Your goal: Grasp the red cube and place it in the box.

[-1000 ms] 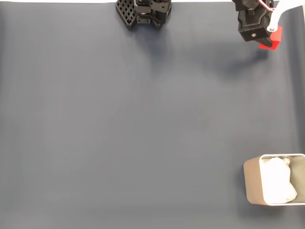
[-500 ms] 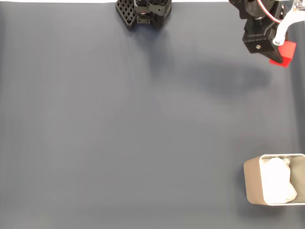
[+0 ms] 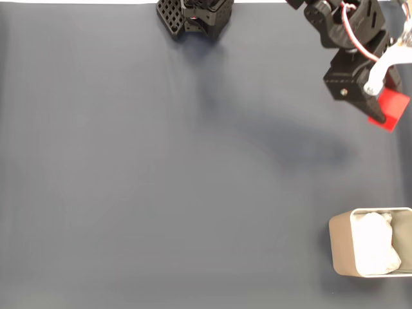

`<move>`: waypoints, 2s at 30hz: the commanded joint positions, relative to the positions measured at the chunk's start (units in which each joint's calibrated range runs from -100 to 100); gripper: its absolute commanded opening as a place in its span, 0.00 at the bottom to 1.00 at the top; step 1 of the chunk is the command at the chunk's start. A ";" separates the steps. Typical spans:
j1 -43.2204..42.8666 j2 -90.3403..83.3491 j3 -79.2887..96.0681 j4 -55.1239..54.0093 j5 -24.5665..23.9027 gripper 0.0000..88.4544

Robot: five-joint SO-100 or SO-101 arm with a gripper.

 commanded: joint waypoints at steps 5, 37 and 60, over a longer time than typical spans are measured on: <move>4.98 3.12 -9.19 0.27 -0.78 0.03; 14.85 28.25 -44.50 3.13 -1.27 0.03; 15.49 38.56 -57.64 3.46 -2.39 0.03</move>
